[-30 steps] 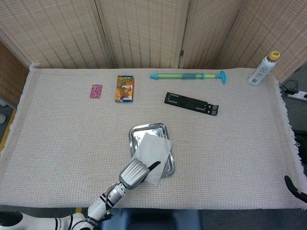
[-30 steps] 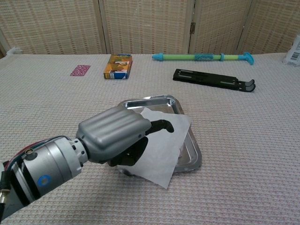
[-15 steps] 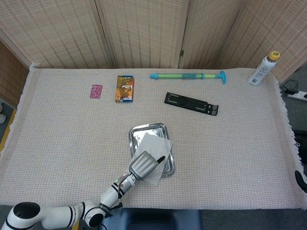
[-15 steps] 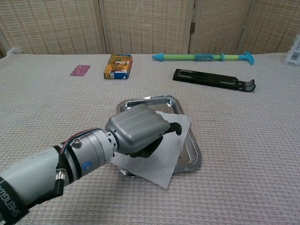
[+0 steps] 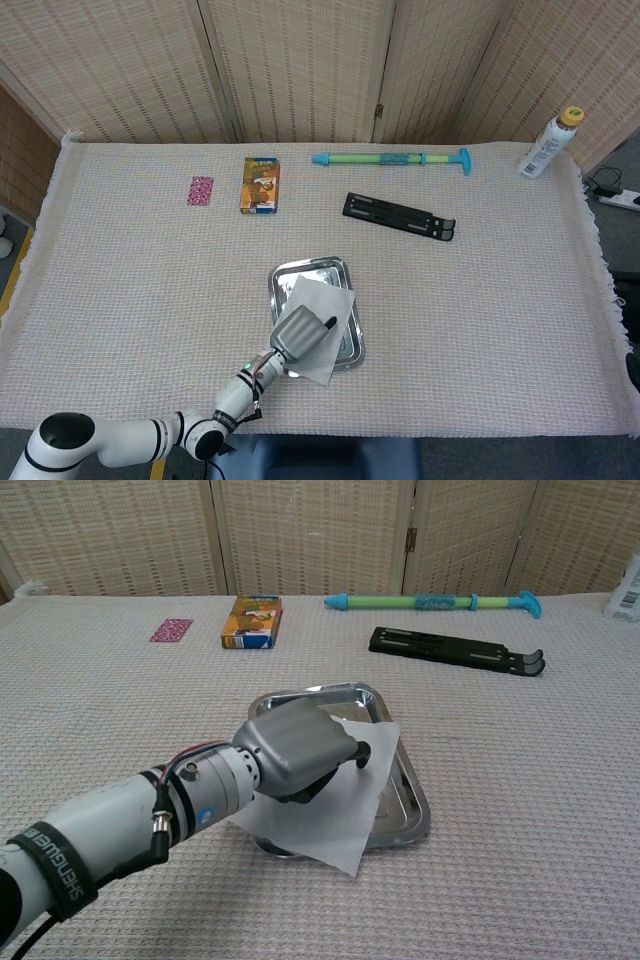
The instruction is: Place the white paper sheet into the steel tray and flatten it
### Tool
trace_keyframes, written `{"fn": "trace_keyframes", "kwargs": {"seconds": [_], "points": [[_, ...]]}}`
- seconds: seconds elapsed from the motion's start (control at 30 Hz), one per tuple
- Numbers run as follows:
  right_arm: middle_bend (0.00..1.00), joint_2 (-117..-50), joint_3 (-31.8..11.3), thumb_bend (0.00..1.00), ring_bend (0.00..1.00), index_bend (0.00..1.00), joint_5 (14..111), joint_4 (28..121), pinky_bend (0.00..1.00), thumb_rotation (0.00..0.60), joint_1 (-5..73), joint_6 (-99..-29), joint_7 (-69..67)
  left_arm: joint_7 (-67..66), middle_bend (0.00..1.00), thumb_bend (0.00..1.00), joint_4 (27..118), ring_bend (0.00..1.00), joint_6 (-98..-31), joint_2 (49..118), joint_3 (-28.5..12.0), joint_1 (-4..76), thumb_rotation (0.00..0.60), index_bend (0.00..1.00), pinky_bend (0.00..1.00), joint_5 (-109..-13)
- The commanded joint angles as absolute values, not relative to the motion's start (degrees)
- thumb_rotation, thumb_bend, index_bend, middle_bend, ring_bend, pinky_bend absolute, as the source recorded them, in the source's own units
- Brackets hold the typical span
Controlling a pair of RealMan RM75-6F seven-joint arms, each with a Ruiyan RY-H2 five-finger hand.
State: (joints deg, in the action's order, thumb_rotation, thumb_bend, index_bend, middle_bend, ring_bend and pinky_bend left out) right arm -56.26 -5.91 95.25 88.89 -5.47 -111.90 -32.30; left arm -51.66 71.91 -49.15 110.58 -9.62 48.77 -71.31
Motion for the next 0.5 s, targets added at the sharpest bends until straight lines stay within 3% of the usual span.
{"fn": "trace_keyframes", "kwargs": {"seconds": [0.03,0.5], "points": [[0.00,-56.3,-6.1,0.40,0.00,0.00,95.2,88.9,0.00,0.600,-5.6,-112.1,-32.3,-53.4,1.00,1.00,71.6,1.00,-49.3,110.3,-9.1,49.0,0.600,0.32,1.00,-69.5],[0.00,-56.0,-6.2,0.40,0.00,0.00,95.2,88.9,0.00,0.600,-6.1,-112.7,-34.6,-64.3,1.00,1.00,74.4,1.00,-54.1,110.7,-9.0,49.6,0.600,0.34,1.00,-60.7]]}}
